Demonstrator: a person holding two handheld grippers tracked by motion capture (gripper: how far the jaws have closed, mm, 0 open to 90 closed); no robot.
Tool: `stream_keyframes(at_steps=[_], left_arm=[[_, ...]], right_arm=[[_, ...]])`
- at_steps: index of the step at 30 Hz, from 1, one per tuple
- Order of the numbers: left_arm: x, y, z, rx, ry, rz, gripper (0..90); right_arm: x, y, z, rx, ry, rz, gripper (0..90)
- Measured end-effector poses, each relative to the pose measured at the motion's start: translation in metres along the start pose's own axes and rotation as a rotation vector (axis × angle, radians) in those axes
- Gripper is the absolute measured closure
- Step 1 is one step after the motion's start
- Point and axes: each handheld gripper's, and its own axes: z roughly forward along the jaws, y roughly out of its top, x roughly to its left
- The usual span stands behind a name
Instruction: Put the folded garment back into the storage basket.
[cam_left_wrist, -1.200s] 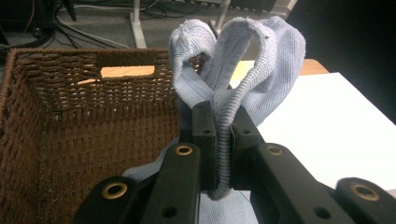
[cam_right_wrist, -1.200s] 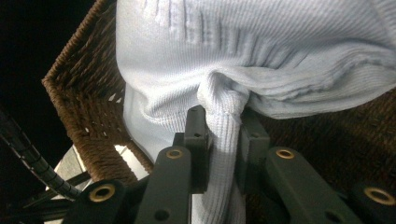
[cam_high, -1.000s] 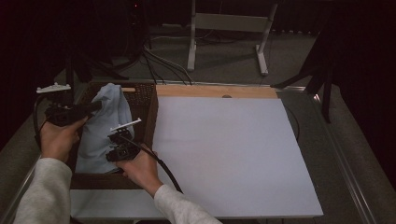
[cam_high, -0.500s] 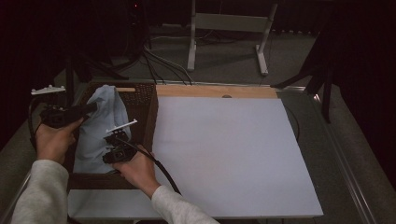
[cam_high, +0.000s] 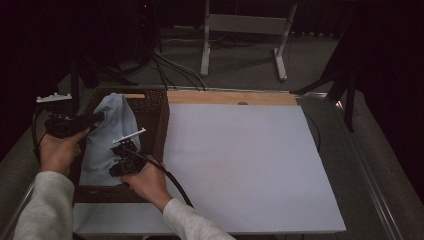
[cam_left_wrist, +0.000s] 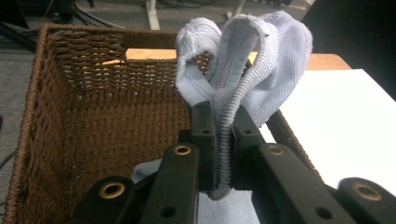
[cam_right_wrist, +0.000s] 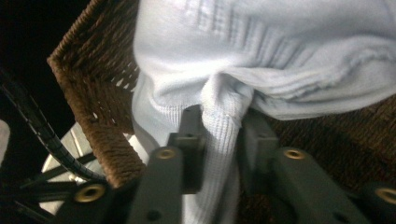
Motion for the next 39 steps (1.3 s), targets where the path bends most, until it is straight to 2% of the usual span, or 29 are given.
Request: stream_keyframes(at_steps=[1, 2, 3, 4, 5, 9, 16, 19, 28, 36, 39], left_arm=[[0.000, 0.001, 0.005, -0.015, 0.033, -0.044, 28.0], [0.000, 0.001, 0.005, -0.015, 0.033, -0.044, 24.6], [0.000, 0.001, 0.005, -0.015, 0.033, -0.044, 24.6], [-0.001, 0.001, 0.005, -0.030, 0.058, -0.050, 24.6], [-0.001, 0.001, 0.006, -0.036, 0.060, -0.053, 15.9], [-0.002, 0.000, 0.007, -0.038, 0.049, -0.047, 11.7], [-0.008, 0.001, 0.010, -0.047, -0.010, -0.024, 0.7], [-0.010, 0.001, 0.012, -0.054, -0.013, -0.023, 0.5], [-0.018, 0.002, 0.014, -0.057, -0.029, -0.002, 0.3], [-0.031, 0.003, 0.019, -0.064, -0.037, 0.035, 0.3], [-0.035, 0.003, 0.020, -0.067, -0.038, 0.046, 0.2]], right_arm=[[0.000, 0.002, -0.006, -0.066, 0.006, -0.044, 30.3], [0.000, 0.002, -0.006, -0.066, 0.006, -0.044, 30.3], [0.001, 0.002, -0.009, -0.102, -0.009, -0.058, 30.3], [0.001, 0.002, -0.009, -0.102, -0.009, -0.058, 22.2], [0.003, 0.001, -0.015, -0.141, -0.035, -0.099, 15.6], [0.002, 0.000, -0.018, -0.143, -0.037, -0.128, 12.2], [-0.002, -0.003, -0.020, -0.154, -0.028, -0.147, 7.4], [-0.002, -0.003, -0.023, -0.166, -0.026, -0.160, 3.9], [-0.009, -0.004, -0.036, -0.194, -0.032, -0.175, 2.7], [-0.029, -0.007, -0.054, -0.225, -0.071, -0.183, 1.0], [-0.032, -0.008, -0.058, -0.233, -0.079, -0.183, 0.9]])
